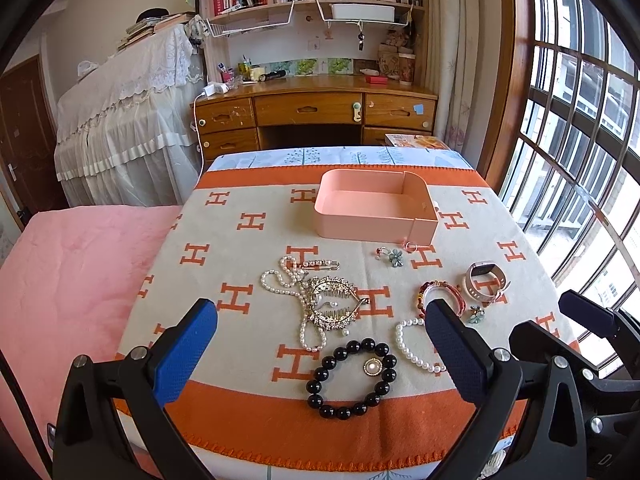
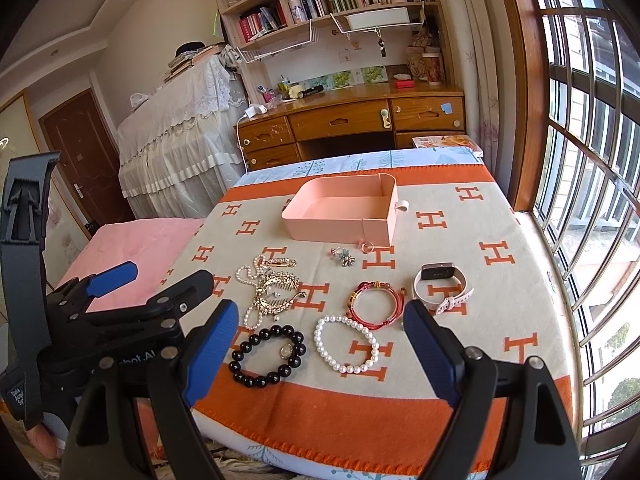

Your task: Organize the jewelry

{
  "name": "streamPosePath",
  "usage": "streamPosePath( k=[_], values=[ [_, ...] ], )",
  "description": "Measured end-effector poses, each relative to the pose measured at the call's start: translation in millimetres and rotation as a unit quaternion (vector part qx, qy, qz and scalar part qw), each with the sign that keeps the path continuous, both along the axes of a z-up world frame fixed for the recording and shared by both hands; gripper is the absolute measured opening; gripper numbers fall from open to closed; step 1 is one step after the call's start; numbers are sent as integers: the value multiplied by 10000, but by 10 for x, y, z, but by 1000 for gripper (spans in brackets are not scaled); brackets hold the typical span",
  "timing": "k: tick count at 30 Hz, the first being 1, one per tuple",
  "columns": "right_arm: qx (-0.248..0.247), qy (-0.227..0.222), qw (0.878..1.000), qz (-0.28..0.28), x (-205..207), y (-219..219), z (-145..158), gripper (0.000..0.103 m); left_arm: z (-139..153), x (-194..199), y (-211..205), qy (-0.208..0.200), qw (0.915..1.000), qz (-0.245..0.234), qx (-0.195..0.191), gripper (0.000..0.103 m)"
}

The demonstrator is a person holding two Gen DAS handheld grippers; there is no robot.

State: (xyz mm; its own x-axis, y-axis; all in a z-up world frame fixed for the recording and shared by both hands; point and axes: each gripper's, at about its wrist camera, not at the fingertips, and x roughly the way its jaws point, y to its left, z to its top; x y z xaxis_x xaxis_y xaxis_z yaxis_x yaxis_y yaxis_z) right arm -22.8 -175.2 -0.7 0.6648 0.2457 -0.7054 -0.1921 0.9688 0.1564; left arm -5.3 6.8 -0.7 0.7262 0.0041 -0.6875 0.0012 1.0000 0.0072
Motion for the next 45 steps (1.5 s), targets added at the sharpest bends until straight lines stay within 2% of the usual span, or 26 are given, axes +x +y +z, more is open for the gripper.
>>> streamPosePath(
  k=[7,9,14,18,21,24,25,29,35,38,42,45],
  values=[
    [60,-54,10000,0,1,-5,65,85,-89,30,74,138,9999,16,81,102],
    [204,-262,9994,-59,41,-45,-45,85,-98,73,121,193,9998,47,88,102],
    [177,-194,9995,-174,151,-111,-61,85,-97,286,160,270,9993,61,248,102],
    [298,-168,9991,-238,312,-227,-98,77,-98,459,212,294,9984,-25,490,102],
    [494,-149,9982,-298,492,-342,-116,75,-106,601,261,283,9959,-27,860,102],
    [322,83,9989,-341,688,-416,-172,70,-129,779,331,382,9936,-117,1052,102],
    [235,-14,9992,-326,764,-458,-171,68,-145,838,361,430,9932,-201,1061,102],
    [47,140,9997,-178,1074,-516,-232,60,-302,1081,459,748,9899,-591,1054,102],
    [-88,944,9949,332,1452,-152,-599,55,-609,1250,529,958,9809,-1039,1339,100],
    [-211,1280,9899,580,1617,54,-838,49,-730,1289,562,1056,9774,-1205,1379,97],
    [-325,1411,9867,734,1819,260,-1055,41,-857,1362,632,1200,9751,-1304,1336,94],
    [-494,1320,9874,721,1913,384,-1151,40,-934,1429,700,1360,9741,-1330,1225,90]
  ],
)
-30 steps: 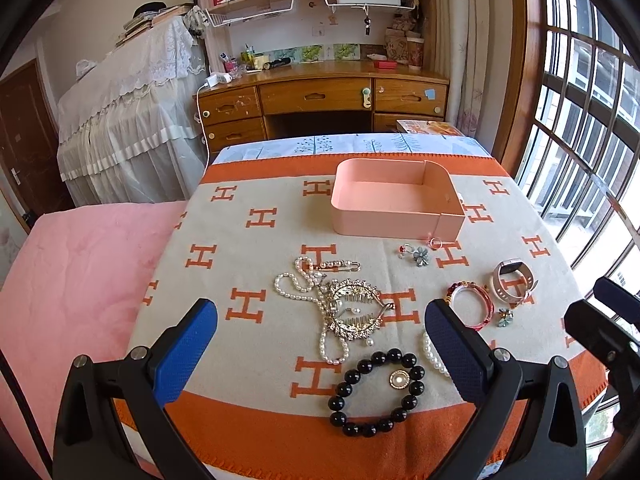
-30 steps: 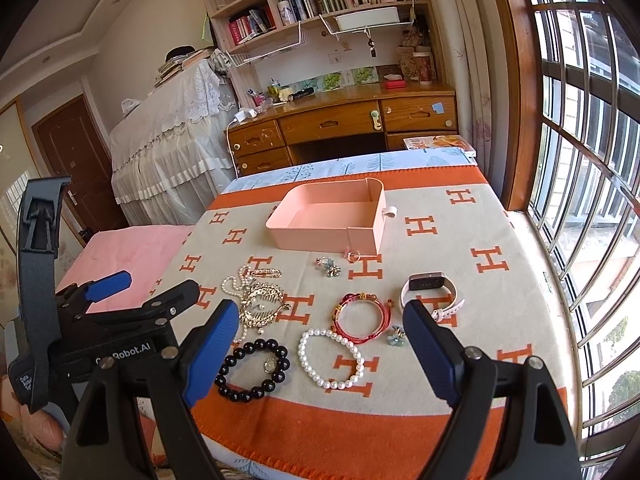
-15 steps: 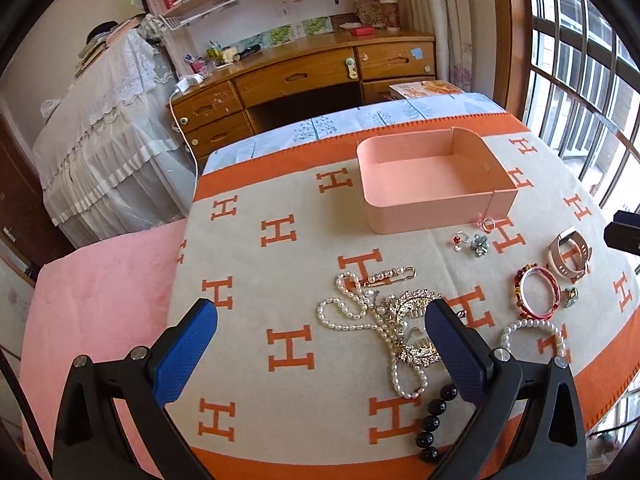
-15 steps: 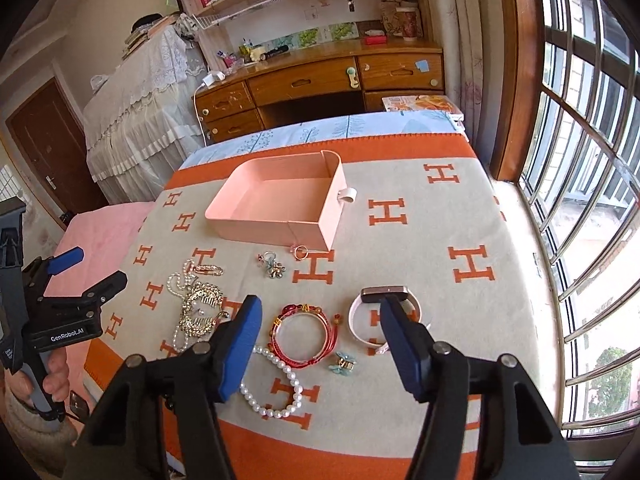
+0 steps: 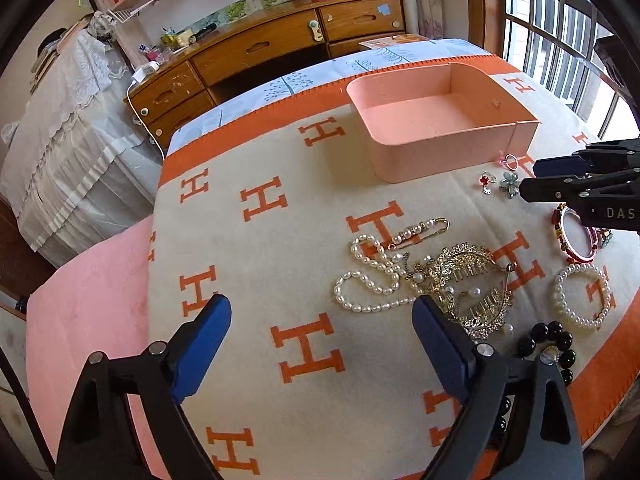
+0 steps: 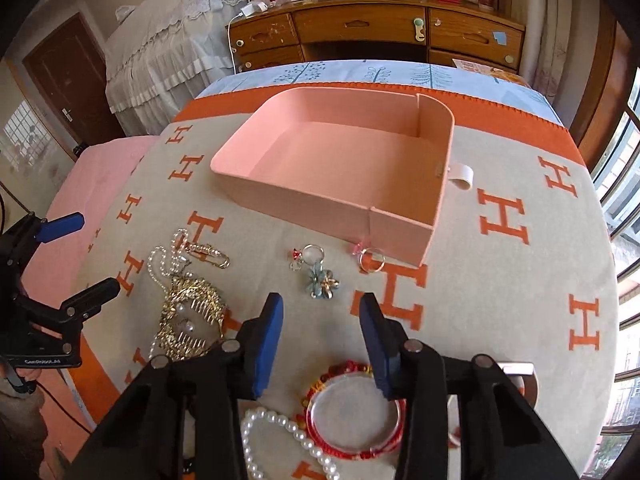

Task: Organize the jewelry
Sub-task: 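Grasp the pearl safety pin with the left tool while the right tool grasps the blue flower brooch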

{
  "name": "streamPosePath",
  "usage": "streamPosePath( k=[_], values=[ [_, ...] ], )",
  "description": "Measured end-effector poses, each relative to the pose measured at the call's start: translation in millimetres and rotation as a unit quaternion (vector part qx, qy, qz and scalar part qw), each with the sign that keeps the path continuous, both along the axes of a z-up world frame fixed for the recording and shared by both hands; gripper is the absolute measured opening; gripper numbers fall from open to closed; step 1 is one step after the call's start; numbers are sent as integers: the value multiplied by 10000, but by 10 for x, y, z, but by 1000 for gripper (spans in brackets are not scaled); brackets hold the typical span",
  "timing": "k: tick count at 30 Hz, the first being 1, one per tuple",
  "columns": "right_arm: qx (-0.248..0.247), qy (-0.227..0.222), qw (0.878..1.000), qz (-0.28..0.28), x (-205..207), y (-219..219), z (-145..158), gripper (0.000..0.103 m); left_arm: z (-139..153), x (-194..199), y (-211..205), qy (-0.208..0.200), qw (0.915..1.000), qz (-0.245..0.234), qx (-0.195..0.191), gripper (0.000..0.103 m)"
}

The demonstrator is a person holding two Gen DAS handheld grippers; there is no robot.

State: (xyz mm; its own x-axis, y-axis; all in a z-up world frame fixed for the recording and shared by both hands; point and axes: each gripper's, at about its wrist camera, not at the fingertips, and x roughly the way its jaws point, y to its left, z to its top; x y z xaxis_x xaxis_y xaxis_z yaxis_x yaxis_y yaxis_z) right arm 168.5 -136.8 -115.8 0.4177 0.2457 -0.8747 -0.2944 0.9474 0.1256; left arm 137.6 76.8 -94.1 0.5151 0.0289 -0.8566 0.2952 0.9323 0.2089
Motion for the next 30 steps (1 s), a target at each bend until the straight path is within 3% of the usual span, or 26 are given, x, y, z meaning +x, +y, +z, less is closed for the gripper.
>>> streamPosePath(
  k=[2,4,6,10,15,23,30],
  values=[
    [-49,23,10000,22,41,56,-69,37,-49,32,47,98,9999,24,-72,88],
    [-48,123,9999,103,55,93,-138,18,-88,66,78,194,9997,51,-136,85],
    [-102,-13,9998,153,25,117,-148,15,-121,96,78,279,9994,61,-197,78],
    [-138,-80,9995,288,-11,122,-144,14,-146,160,-40,303,9991,-179,-217,76],
    [81,-93,9994,308,-147,49,-81,14,-164,307,-329,240,9967,-773,30,74],
    [357,-95,9992,182,-345,-100,-5,14,-308,519,-658,553,9827,-1723,397,56],
    [464,-64,9989,59,-343,-201,-11,14,-388,647,-728,952,9721,-2103,407,47]
  ],
)
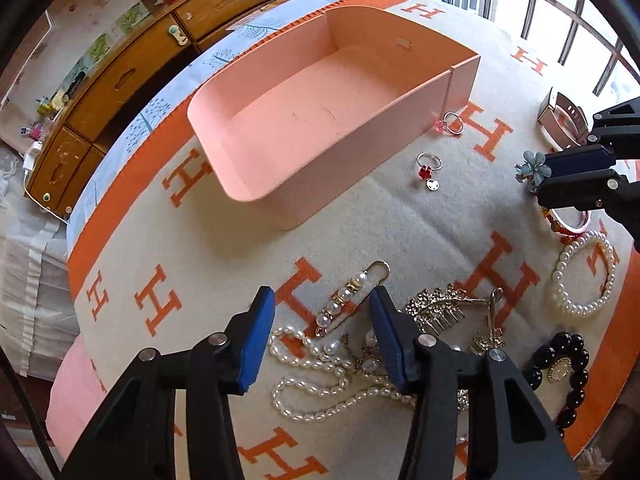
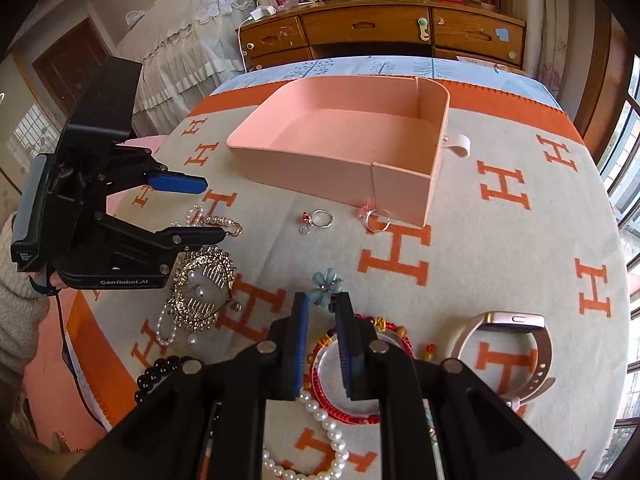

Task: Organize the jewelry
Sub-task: 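Grasp the pearl safety pin with the left tool while the right tool grasps the blue flower brooch, then carry the pin with the left tool into the pink box while the right tool drops the brooch in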

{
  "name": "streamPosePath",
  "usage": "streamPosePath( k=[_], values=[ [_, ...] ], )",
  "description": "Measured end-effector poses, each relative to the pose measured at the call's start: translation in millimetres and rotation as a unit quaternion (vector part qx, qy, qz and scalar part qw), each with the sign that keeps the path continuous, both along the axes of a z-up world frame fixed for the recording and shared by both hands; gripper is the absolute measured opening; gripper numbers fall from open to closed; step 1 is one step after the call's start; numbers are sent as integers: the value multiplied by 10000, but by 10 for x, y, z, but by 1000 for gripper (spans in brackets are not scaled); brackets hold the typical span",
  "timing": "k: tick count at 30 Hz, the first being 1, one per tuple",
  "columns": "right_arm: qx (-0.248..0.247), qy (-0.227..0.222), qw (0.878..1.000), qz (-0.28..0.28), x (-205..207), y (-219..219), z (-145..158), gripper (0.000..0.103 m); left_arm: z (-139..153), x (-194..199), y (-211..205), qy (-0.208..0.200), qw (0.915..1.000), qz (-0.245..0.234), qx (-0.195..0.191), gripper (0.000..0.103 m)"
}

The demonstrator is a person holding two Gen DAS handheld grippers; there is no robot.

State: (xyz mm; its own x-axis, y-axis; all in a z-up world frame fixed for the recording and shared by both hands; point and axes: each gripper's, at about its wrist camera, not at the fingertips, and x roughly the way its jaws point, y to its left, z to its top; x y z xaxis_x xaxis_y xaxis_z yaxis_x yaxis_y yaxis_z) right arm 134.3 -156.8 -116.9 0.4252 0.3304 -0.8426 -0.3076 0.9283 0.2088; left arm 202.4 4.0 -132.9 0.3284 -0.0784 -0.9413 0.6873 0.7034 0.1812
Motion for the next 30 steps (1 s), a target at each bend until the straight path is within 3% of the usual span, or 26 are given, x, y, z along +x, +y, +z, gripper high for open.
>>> streamPosePath(
  k=[5,7,8,10,15,20,25,30],
  values=[
    [94,40,9999,-62,19,-36,-10,14,-19,176,62,496,9984,112,-255,47],
    [117,39,9999,-91,14,-60,-7,14,-25,211,98,819,9951,135,-537,30],
    [130,47,9998,-113,13,-67,-5,14,-20,217,93,853,9945,155,-579,15],
    [163,71,9997,-150,11,-86,1,14,-20,223,60,860,9946,216,-542,6],
    [181,-46,9996,-232,-5,-128,143,14,39,258,91,745,9919,857,-573,5],
    [140,-299,9989,-321,94,-162,490,14,468,158,124,413,9870,1283,-872,5],
    [180,-310,9980,-513,511,-182,805,14,1044,201,12,-157,9795,1584,-1233,5],
    [247,-48,9974,-680,992,-117,823,14,1086,553,-179,-357,9709,2041,-1203,5]
  ],
)
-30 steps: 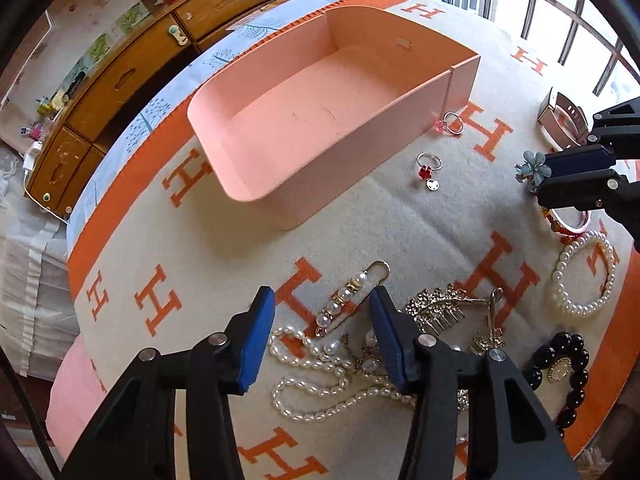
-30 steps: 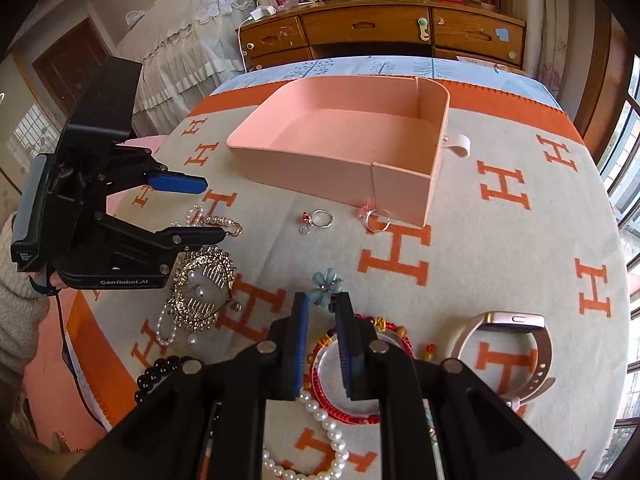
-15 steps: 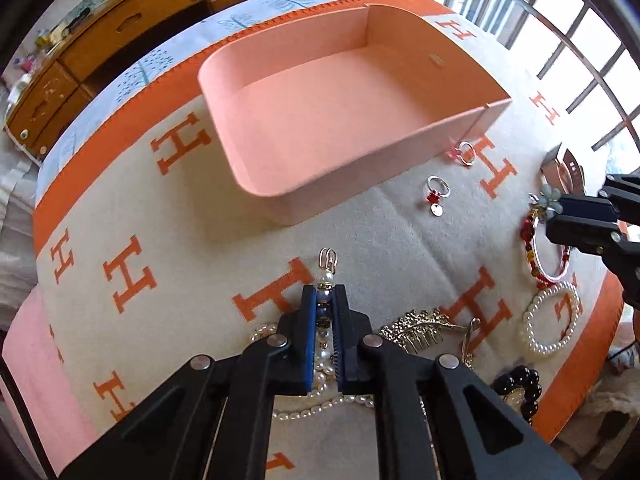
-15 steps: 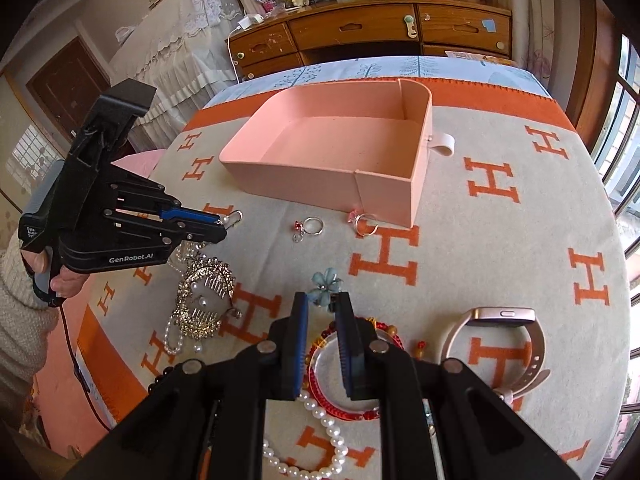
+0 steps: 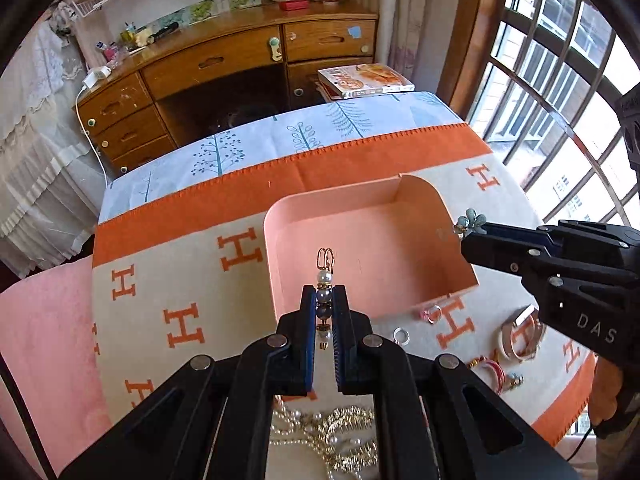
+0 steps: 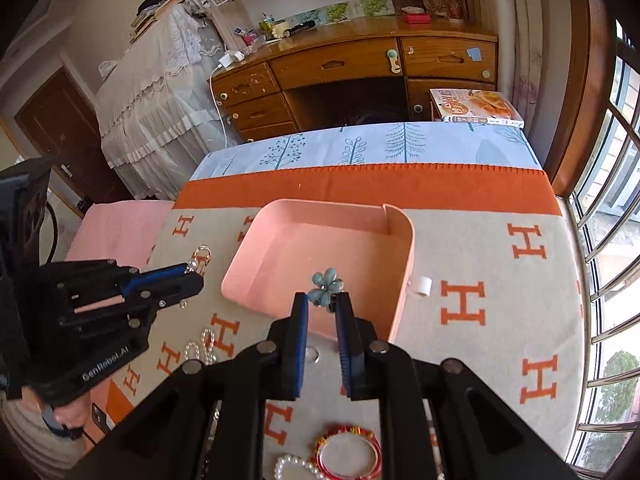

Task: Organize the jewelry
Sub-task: 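Carry the pin with the left tool into the pink box while the right tool drops the brooch in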

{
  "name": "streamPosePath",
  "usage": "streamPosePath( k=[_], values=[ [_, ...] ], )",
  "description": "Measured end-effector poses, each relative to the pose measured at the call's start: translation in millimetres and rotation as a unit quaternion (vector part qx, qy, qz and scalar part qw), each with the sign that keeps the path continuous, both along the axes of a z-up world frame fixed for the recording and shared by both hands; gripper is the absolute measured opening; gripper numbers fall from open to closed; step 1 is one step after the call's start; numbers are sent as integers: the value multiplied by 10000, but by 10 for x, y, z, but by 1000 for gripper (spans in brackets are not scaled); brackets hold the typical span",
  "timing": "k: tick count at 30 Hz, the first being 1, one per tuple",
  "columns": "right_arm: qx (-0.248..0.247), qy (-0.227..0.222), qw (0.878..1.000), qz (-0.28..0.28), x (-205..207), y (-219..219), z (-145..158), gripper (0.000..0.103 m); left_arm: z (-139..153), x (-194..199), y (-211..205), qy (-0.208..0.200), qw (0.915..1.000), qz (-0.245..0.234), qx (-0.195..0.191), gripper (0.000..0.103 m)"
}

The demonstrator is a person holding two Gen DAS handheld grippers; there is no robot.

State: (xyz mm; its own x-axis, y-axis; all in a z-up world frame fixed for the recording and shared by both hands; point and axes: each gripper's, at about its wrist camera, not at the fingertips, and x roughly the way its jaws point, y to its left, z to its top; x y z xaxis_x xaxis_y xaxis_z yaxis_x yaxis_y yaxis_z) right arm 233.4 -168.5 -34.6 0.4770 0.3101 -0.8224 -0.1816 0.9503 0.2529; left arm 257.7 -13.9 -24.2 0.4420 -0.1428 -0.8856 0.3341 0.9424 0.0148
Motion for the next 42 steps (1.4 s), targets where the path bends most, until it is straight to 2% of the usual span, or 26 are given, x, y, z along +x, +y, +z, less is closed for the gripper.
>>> streamPosePath(
  k=[5,7,9,11,13,16,21,28,34,42],
  values=[
    [-280,324,9990,-131,242,90,-190,14,-344,273,-54,352,9989,295,21,8],
    [-238,417,9987,-189,265,69,-252,15,-434,318,-67,434,9985,338,34,20],
    [-127,481,9986,-181,266,43,-286,16,-460,310,-66,430,9984,359,14,55],
    [-61,463,9987,-198,246,18,-289,19,-441,265,-40,236,9990,382,23,68],
    [-98,402,9989,-197,199,2,-289,24,-396,214,-30,61,9994,321,61,68],
    [-72,387,9991,-148,115,-37,-296,24,-324,94,-37,-127,9999,98,40,68],
    [-5,313,9994,-112,-79,-128,-254,24,-211,-217,-86,-718,9968,-317,160,68],
    [-2,84,9999,-58,-490,-269,-73,24,-117,-533,-64,-593,9968,-530,-1,68],
    [-116,-118,9999,-39,-826,-405,113,24,-57,-764,-54,-285,9982,-491,-201,69],
    [-312,-198,9993,-102,-1134,-626,213,24,-26,-1038,-270,-322,9970,-695,-91,73]
  ],
)
